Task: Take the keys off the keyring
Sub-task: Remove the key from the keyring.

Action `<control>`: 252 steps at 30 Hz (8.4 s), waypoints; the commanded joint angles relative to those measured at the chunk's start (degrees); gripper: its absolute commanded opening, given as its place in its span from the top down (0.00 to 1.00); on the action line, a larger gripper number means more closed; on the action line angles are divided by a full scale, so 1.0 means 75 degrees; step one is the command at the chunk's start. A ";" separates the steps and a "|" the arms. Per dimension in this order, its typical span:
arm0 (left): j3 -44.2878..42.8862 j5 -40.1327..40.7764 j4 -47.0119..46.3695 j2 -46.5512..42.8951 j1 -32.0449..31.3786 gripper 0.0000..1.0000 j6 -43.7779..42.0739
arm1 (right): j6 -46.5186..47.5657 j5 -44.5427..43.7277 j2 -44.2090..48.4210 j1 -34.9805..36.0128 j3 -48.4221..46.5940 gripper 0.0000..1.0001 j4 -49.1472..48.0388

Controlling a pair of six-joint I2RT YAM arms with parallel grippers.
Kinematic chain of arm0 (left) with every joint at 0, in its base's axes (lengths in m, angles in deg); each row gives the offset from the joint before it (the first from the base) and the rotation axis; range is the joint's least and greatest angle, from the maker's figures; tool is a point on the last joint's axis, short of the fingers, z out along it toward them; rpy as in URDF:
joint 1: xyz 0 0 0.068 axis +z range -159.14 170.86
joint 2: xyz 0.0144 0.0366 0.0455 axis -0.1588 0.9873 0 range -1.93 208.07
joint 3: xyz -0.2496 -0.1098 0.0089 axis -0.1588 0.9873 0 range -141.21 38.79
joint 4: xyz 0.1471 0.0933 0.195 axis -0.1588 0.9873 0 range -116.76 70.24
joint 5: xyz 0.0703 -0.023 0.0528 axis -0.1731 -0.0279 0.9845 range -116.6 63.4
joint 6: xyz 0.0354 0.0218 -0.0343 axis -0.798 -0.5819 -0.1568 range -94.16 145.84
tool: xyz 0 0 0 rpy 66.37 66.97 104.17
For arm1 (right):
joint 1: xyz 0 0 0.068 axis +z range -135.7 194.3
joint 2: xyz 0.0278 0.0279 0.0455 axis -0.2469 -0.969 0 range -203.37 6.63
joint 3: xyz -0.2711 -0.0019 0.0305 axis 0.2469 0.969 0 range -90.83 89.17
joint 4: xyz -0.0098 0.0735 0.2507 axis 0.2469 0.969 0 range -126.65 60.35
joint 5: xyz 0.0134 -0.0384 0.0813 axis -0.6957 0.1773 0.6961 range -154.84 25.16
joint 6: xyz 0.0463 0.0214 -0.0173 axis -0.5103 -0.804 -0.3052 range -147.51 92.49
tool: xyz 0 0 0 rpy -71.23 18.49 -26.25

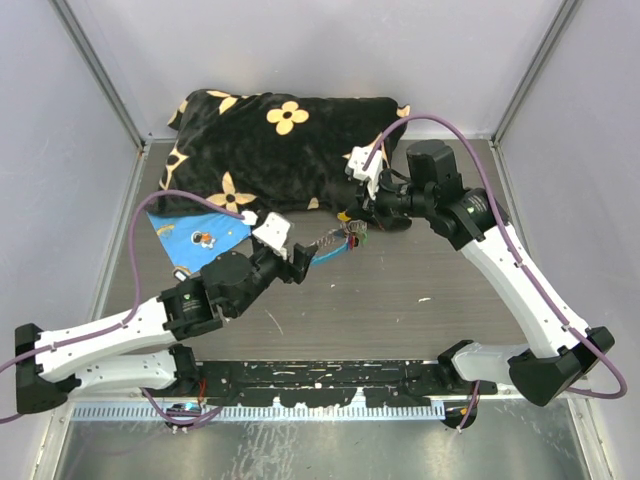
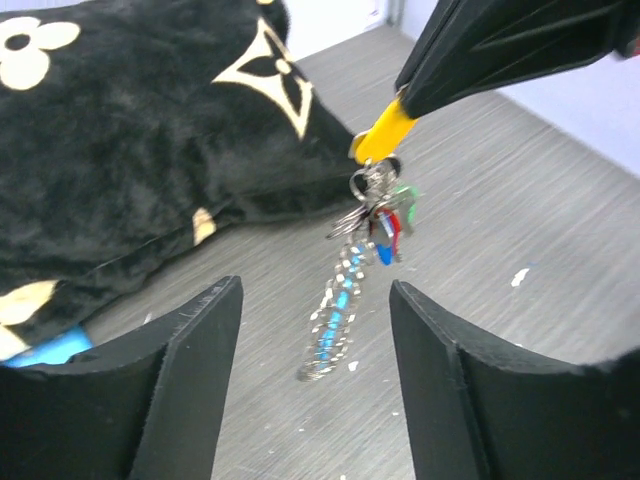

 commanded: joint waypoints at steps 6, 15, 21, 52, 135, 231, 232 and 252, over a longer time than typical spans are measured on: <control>-0.0624 -0.1479 -0.0523 0.0309 -0.0005 0.45 0.2217 | -0.0773 0.0658 0.0106 -0.0207 -0.0217 0.99 -0.0824; -0.1211 -0.0513 -0.1013 0.1753 -0.0002 0.54 0.2638 | -0.1200 0.0724 0.0061 -0.0314 -0.0096 0.99 -0.1049; -0.1590 -0.0263 -0.0768 0.2204 0.0389 0.57 0.2713 | -0.1282 0.0735 0.0075 -0.0337 -0.0096 0.99 -0.1087; -0.2340 -0.0758 0.0379 0.2794 0.1125 0.64 0.3055 | -0.1668 0.0853 -0.0058 -0.0373 -0.0225 0.99 -0.1188; -0.1423 -0.1342 -0.1147 0.2580 0.1230 1.00 -0.0375 | -0.2311 0.1808 -0.0069 -0.0900 0.0115 0.99 -0.1679; -0.0526 -0.5236 0.1117 -0.0238 0.1552 0.69 -0.0367 | 0.2467 0.4816 -0.0437 -0.0048 0.1800 0.99 -0.0475; -0.0426 -0.5161 0.1133 -0.0418 0.1560 0.66 -0.0338 | 0.2409 0.4855 -0.0417 -0.0091 0.1842 0.99 -0.0534; 0.1516 -0.4313 -0.1733 -0.0683 0.0995 0.75 -0.1847 | 0.2570 0.5614 -0.0303 -0.0185 0.1984 0.99 -0.0438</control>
